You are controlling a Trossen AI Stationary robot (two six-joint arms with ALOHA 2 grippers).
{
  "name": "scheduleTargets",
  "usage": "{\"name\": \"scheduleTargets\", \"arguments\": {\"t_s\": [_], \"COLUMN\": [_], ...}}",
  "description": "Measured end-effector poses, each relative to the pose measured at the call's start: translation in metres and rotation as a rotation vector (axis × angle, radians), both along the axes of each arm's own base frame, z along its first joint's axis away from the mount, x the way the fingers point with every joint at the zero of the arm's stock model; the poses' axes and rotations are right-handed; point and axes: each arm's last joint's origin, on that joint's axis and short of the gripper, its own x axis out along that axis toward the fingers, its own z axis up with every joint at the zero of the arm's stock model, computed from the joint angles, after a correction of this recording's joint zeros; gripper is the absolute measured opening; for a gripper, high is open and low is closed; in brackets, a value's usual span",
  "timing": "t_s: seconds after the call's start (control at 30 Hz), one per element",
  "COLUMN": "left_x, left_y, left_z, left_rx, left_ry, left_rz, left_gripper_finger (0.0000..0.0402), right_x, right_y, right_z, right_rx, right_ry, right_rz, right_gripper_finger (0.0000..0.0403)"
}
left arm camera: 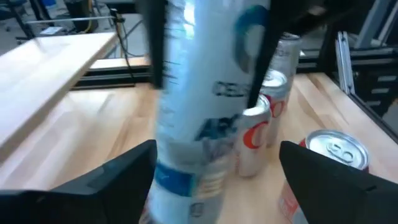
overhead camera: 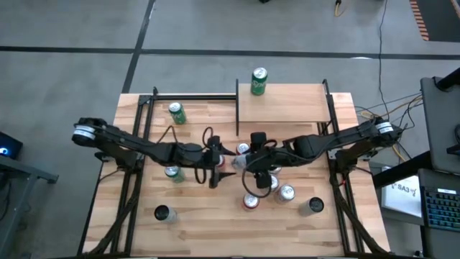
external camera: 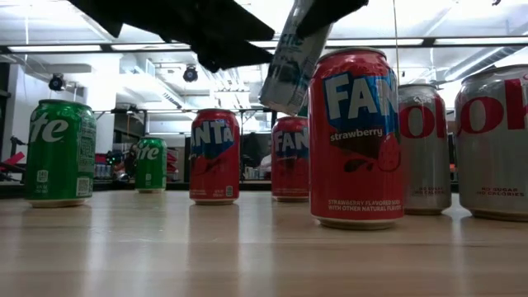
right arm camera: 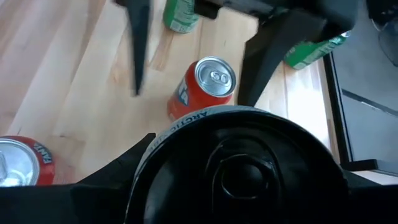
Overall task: Place canned beverage on shelf
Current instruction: Put the center white soda can on the shelf
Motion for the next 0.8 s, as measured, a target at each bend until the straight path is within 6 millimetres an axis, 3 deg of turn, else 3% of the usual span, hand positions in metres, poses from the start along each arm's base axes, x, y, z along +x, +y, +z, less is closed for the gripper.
{"name": "scheduleTargets", "arguments": {"t_s": [0.27, 0.57, 0.67, 0.8], "left_x": [0.018, 0.023, 0.023, 0.023], "left_y": [-0.001, -0.002, -0.002, -0.001], "left_z": [-0.011, -0.014, -0.014, -0.012], "left_rx": [-0.024, -0.020, -0.014, 0.024], "left_ry": [0.037, 0.045, 0.038, 0.025], "left_rz": [0.023, 0.076, 0.095, 0.129], "left_gripper_finger": [0.0338, 0.0336, 0.0315, 0.0250], "right_x": [0.000, 0.005, 0.005, 0.004], "right_y": [0.001, 0.001, 0.001, 0.001], "right_z": [0.000, 0.007, 0.006, 0.006], "right_rx": [-0.001, -0.004, -0.025, -0.041], "right_ry": [-0.002, -0.082, -0.068, -0.063], "right_rz": [0.015, 0.018, 0.037, 0.051], "right_gripper_finger": [0.0236, 0.0236, 0.0236, 0.0236]}}
